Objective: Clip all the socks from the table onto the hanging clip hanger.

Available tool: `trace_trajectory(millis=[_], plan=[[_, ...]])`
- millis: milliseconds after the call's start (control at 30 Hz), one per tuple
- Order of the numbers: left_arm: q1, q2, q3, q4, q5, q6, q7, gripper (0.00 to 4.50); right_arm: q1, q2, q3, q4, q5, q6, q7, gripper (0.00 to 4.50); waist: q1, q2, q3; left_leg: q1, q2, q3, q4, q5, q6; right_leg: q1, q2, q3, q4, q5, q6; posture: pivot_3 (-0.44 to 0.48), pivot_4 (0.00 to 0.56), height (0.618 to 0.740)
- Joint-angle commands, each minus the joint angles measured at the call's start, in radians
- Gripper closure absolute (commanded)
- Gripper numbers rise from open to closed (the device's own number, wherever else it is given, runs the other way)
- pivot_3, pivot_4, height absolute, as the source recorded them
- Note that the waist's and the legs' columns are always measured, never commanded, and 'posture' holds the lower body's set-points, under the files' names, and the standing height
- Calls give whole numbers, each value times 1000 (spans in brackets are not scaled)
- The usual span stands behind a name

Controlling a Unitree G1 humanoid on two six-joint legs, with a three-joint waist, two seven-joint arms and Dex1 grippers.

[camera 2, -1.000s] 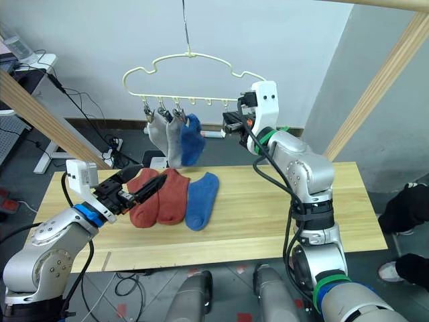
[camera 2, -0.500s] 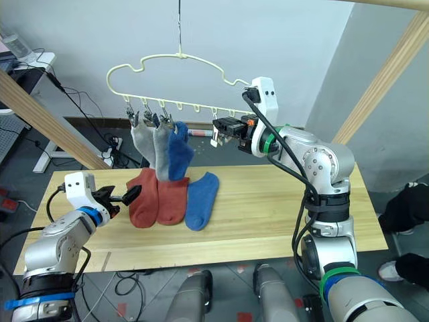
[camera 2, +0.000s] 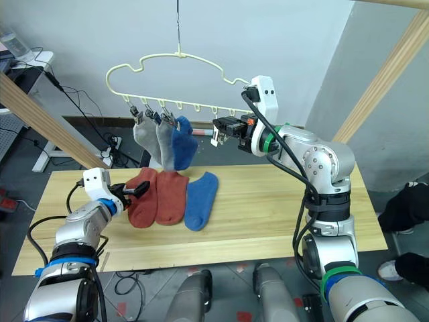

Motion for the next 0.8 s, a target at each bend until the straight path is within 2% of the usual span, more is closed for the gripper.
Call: trace_trajectory(millis=[33,167,500,667,800], plan=[[-21,-5,22,57,-8,-24,-26,0,-21,6,-4,-55,31,-2,-4,4348,0,0,0,0,0,-1,0,0,0,0,0,0,0,0,0,-13,292,740],[-30,-6,1,83,15,-26,-46,774,-22,4,-5,-56,32,-1,-9,4364,0,0,0,0,0,-1,0,0,0,0,0,-1,1,0,0,-14,289,740],[-29,-2,-6,99,46,-56,-42,3642,-23,5,-7,-53,31,-5,-18,4364,0,0,0,0,0,-3,1,0,0,1,0,-2,2,1,-1,-4,280,740],[-22,18,3,87,52,-85,-36,4345,-19,9,-5,-49,28,-12,-19,4364,0,0,0,0,0,-3,1,0,0,1,0,-3,2,1,-1,7,272,740],[-9,33,11,9,36,-99,-76,4495,-15,8,-3,-47,26,-17,-17,4364,0,0,0,0,0,-3,1,0,0,1,0,-3,2,2,-3,10,269,740]])
